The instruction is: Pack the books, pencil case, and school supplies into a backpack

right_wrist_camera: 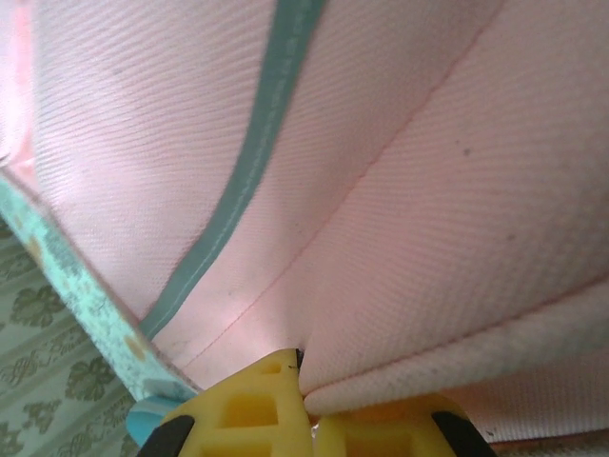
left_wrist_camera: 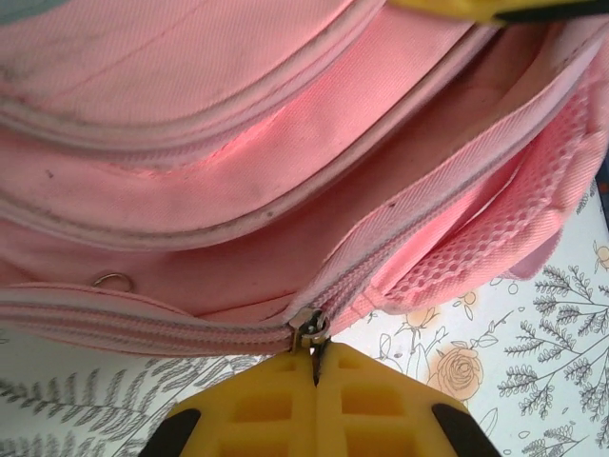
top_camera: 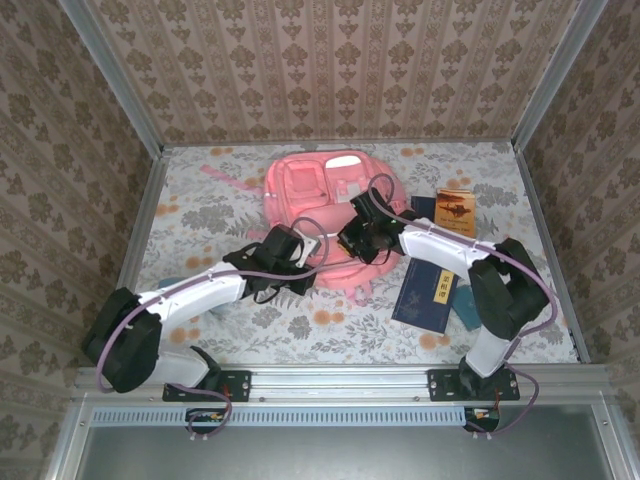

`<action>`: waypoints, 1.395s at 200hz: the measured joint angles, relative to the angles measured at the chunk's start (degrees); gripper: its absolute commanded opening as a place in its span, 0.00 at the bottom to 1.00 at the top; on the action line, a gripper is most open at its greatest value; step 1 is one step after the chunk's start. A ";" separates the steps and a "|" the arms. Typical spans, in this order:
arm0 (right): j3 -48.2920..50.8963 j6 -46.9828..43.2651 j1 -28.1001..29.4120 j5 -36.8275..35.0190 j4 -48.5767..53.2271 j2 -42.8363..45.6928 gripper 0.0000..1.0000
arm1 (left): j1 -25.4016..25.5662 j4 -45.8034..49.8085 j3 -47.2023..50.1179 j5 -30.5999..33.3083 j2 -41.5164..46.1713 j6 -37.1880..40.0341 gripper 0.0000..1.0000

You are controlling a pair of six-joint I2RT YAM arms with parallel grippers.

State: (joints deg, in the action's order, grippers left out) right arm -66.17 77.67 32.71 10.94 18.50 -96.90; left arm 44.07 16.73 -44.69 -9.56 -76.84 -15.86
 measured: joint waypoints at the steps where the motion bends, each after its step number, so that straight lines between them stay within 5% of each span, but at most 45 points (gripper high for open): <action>1: 0.00 -0.17 0.00 0.00 0.00 0.22 0.00 | -0.07 0.02 0.00 0.02 0.11 0.07 0.00; 85: 0.00 -6.03 -1.66 2.51 0.35 3.93 0.00 | -3.10 0.66 -0.48 0.79 1.16 4.17 0.00; 127: 0.00 -7.52 -2.56 3.23 0.92 3.93 0.00 | -6.32 -0.96 1.44 -3.08 1.44 2.89 0.43; 207: -0.02 -9.18 -4.70 3.26 3.02 3.93 0.00 | -9.20 -15.21 11.85 -12.83 1.86 -2.78 0.74; 243: -0.11 -9.14 -4.72 3.28 3.04 3.91 0.00 | -4.20 -23.69 15.43 -12.20 2.43 -8.35 0.74; 279: -0.22 -9.11 -4.70 3.32 3.02 3.91 0.00 | 0.96 -29.44 14.21 -8.39 -1.64 -10.56 0.61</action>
State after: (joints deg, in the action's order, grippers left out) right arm -66.39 68.55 28.01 14.26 21.52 -92.99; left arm 45.04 -12.71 -30.48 -17.96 -78.48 -26.41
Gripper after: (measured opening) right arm 0.053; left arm 0.647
